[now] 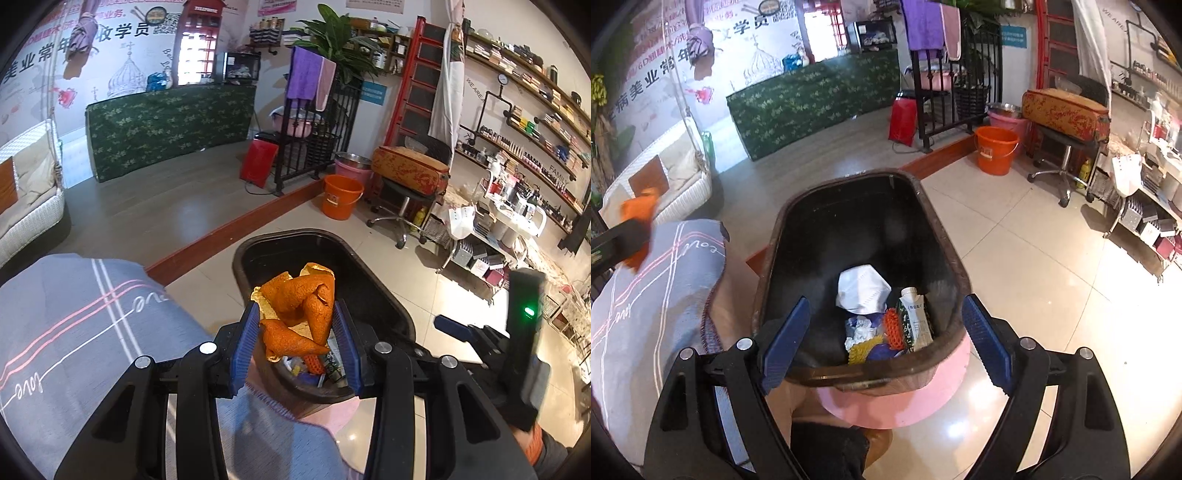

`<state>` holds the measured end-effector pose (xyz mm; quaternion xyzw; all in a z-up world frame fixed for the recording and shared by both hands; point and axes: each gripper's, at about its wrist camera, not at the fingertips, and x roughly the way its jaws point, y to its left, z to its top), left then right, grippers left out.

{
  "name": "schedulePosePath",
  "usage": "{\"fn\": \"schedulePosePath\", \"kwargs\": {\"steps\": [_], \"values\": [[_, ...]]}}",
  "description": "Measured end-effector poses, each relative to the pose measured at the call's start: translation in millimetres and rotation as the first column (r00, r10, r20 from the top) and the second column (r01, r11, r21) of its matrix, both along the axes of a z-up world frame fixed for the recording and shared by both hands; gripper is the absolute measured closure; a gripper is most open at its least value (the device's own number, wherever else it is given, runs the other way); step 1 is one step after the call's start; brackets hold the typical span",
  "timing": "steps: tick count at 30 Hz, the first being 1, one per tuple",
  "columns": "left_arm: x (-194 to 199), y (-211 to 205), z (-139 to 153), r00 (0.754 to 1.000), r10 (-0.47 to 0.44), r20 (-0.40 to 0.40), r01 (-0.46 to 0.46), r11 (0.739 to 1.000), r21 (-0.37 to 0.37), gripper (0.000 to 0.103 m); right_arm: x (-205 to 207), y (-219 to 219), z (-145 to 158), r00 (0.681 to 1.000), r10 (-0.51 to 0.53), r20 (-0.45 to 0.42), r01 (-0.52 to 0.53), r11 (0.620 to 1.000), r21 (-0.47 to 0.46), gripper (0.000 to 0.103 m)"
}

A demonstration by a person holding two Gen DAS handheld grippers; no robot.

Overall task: Collect trash
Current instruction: 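Lower the orange peel into the wastebasket and open the left tool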

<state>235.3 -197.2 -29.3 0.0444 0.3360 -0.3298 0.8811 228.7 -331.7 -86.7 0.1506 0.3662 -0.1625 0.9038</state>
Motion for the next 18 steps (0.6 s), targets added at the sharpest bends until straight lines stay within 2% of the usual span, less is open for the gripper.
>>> {"fn": "schedulePosePath", "kwargs": {"steps": [7, 11, 18], "values": [[9, -22, -9, 0.999, -0.035, -0.026, 0.036, 0.999, 0.016, 0.062, -27, 4, 11, 0.998, -0.016, 0.065, 0.016, 1.0, -0.004, 0.019], [16, -31, -16, 0.997, -0.057, -0.046, 0.058, 0.998, 0.021, 0.062, -35, 5, 9, 0.998, -0.011, 0.057, 0.011, 1.0, 0.007, 0.019], [31, -55, -32, 0.992, -0.083, -0.098, 0.088, 0.995, 0.048, 0.062, -50, 7, 3, 0.999, -0.005, 0.044, 0.007, 1.0, -0.03, 0.019]]}}
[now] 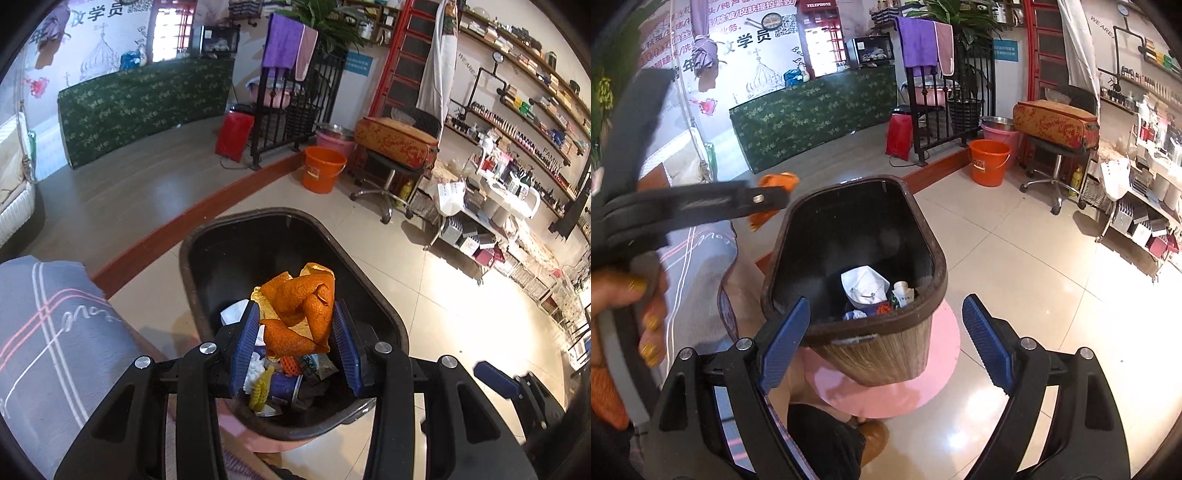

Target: Collect trash

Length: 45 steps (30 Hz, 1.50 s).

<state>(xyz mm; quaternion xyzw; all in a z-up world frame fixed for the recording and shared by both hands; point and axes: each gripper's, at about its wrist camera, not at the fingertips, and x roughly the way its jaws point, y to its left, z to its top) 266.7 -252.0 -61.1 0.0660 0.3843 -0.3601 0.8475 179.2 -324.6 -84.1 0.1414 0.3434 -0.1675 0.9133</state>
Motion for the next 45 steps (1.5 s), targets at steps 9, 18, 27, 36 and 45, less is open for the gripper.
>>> {"fn": "schedulePosePath", "kwargs": {"steps": [9, 18, 27, 36, 45], "values": [[3, -9, -2, 1.0, 0.005, 0.008, -0.005, 1.0, 0.004, 0.021, -9, -10, -7, 0.999, -0.025, -0.021, 0.025, 1.0, 0.009, 0.019], [-14, 32, 12, 0.995, 0.075, 0.07, -0.076, 0.997, 0.019, 0.009, -9, 0, -8, 0.999, -0.024, -0.042, 0.024, 1.0, -0.006, 0.016], [-36, 108, 30, 0.969, 0.213, 0.129, -0.215, 0.977, 0.005, 0.006, -4, 31, 15, 1.0, 0.01, -0.005, -0.01, 0.996, -0.091, 0.01], [-75, 181, 44, 0.904, 0.361, 0.228, -0.37, 0.929, -0.001, 0.006, -9, 95, 42, 0.992, 0.112, 0.064, -0.101, 0.982, -0.158, 0.006], [-125, 255, 59, 0.798, 0.536, 0.276, -0.535, 0.841, -0.086, 0.006, -24, 157, 68, 0.97, 0.174, 0.17, -0.145, 0.975, -0.17, 0.006]]}}
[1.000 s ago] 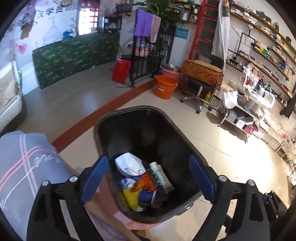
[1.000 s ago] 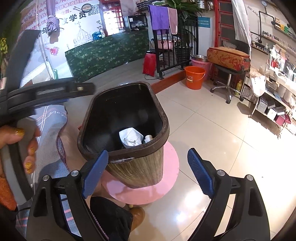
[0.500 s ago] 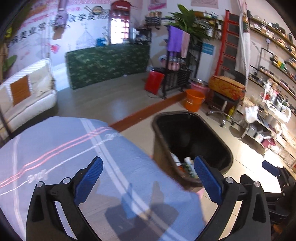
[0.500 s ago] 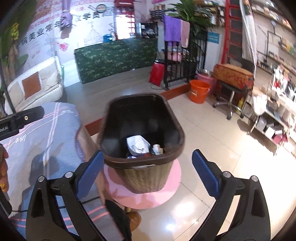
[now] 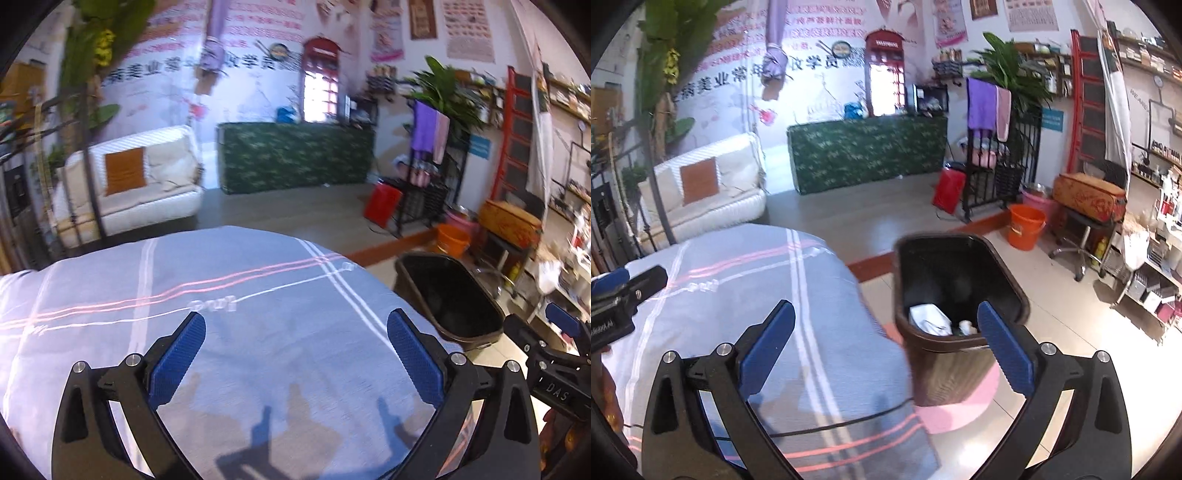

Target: Collect trash

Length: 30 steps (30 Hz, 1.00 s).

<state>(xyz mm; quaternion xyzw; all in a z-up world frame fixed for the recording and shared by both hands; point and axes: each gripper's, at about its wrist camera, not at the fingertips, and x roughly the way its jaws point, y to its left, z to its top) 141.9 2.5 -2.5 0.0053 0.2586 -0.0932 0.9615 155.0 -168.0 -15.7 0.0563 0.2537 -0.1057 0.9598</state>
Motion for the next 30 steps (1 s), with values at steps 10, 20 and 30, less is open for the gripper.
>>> {"fn": "schedulePosePath", "kwargs": {"steps": [10, 20, 30], "values": [[-57, 45, 9, 0.977, 0.191, 0.098, -0.192, 0.981, -0.004, 0.006, -39, 52, 18, 0.995, 0.07, 0.072, -0.069, 0.997, -0.025, 0.006], [-89, 52, 18, 0.96, 0.249, 0.129, -0.249, 0.968, -0.018, 0.006, -81, 82, 26, 0.987, 0.109, 0.12, -0.1, 0.992, -0.082, 0.006], [-103, 53, 20, 0.953, 0.265, 0.15, -0.266, 0.964, -0.009, 0.005, -99, 85, 33, 0.981, 0.125, 0.148, -0.113, 0.989, -0.091, 0.006]]}}
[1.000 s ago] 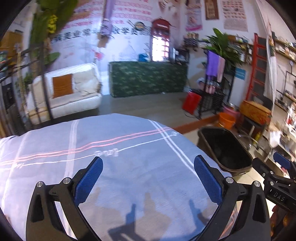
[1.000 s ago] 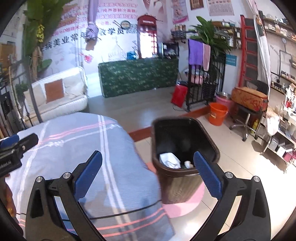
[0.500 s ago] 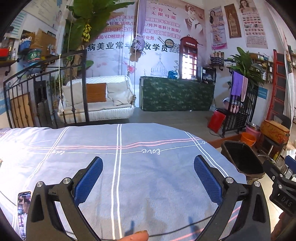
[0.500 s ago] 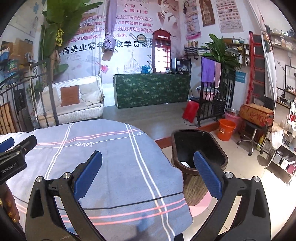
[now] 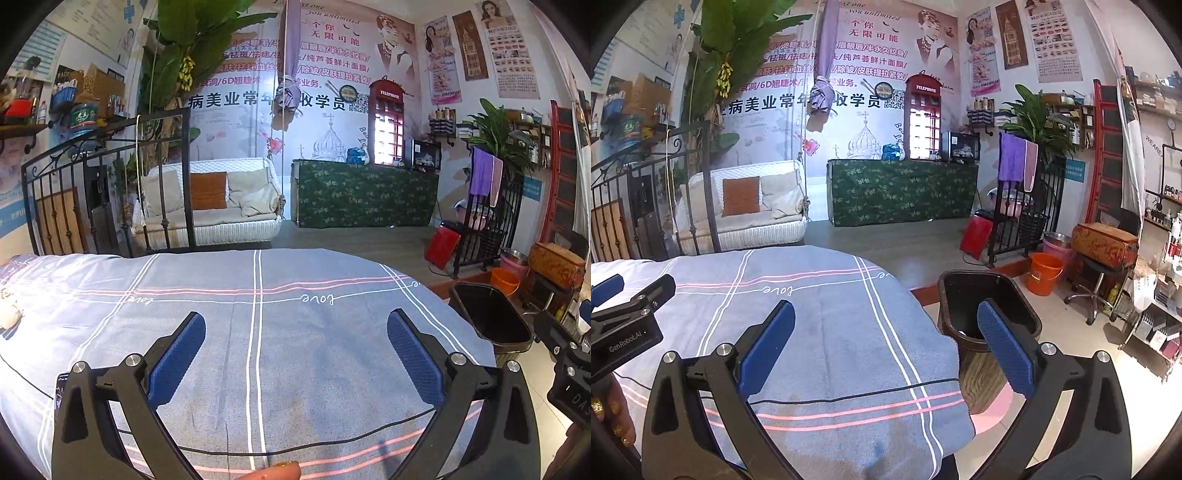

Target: Collect trash

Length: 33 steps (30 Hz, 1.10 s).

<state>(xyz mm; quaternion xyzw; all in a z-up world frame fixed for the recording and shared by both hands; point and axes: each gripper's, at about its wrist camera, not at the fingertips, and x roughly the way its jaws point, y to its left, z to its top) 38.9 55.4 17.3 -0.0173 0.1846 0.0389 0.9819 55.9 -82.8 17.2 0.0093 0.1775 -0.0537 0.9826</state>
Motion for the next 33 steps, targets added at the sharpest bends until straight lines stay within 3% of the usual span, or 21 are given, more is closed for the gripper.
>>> {"fn": "schedulePosePath", "kwargs": {"steps": [33], "values": [[-14, -4, 6, 1.0, -0.017, 0.023, 0.017, 1.0, 0.001, 0.006, -3, -6, 1, 1.0, 0.008, 0.017, -0.008, 1.0, 0.017, 0.006]]}}
